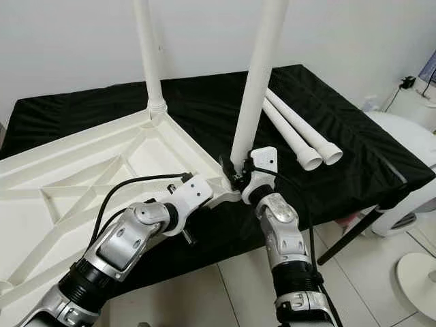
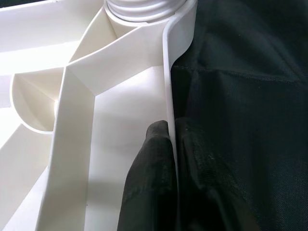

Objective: Building children table

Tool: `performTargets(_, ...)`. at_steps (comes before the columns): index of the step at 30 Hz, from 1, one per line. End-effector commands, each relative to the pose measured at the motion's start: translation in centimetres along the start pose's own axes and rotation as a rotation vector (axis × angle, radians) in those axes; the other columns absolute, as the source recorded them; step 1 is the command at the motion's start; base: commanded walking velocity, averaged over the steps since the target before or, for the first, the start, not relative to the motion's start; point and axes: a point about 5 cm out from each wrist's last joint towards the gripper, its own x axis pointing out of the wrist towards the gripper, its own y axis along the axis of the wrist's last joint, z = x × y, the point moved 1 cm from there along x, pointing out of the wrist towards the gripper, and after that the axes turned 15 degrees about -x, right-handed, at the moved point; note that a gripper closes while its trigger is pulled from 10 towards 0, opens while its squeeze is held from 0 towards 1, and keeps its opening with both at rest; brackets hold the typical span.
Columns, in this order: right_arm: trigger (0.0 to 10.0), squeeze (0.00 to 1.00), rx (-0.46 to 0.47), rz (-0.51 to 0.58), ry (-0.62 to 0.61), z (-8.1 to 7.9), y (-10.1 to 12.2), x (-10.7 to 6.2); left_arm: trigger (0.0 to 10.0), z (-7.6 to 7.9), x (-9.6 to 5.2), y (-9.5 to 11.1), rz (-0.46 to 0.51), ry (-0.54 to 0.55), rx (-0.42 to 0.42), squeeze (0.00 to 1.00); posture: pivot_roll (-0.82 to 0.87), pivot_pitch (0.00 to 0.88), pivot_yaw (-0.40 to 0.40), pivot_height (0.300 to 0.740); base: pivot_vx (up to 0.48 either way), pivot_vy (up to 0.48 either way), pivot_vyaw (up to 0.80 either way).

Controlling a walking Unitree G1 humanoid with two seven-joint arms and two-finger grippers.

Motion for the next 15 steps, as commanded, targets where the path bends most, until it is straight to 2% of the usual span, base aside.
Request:
performTargets(1,10.0,0.00,0.043,-0.049,0.029,-1.54,-0.99,-0.04,10.0,0.72,-0.27,1.84,0.089,-0.006,0.060,0.00,-0.08,0.077,0.016,0.740,0.000,0.000,0.00)
performTargets(10,10.0,0.00,0.061,-0.086,-0.122,-2.14,-0.73,0.25,10.0,0.70,-0.22,1.80,0.086,-0.005,0.063,0.00,-0.08,0.085,0.016,0.740,0.000,0.000,0.00)
performTargets(11,10.0,0.00,0.062,-0.106,-0.168,-2.22,-0.81,0.31,10.0,0.69,-0.21,1.81,0.087,-0.005,0.064,0.00,-0.08,0.085,0.015,0.740,0.000,0.000,0.00)
performTargets(13,10.0,0.00,0.062,-0.106,-0.168,-2.22,-0.81,0.31,10.0,0.69,-0.21,1.81,0.087,-0.005,0.064,0.00,-0.08,0.085,0.015,0.740,0.000,0.000,0.00)
performTargets(15,10.0,0.00,0.049,-0.139,-0.255,-2.39,-0.91,0.34,10.0,0.66,-0.18,1.83,0.087,-0.004,0.065,0.00,-0.08,0.083,0.014,0.740,0.000,0.000,0.00)
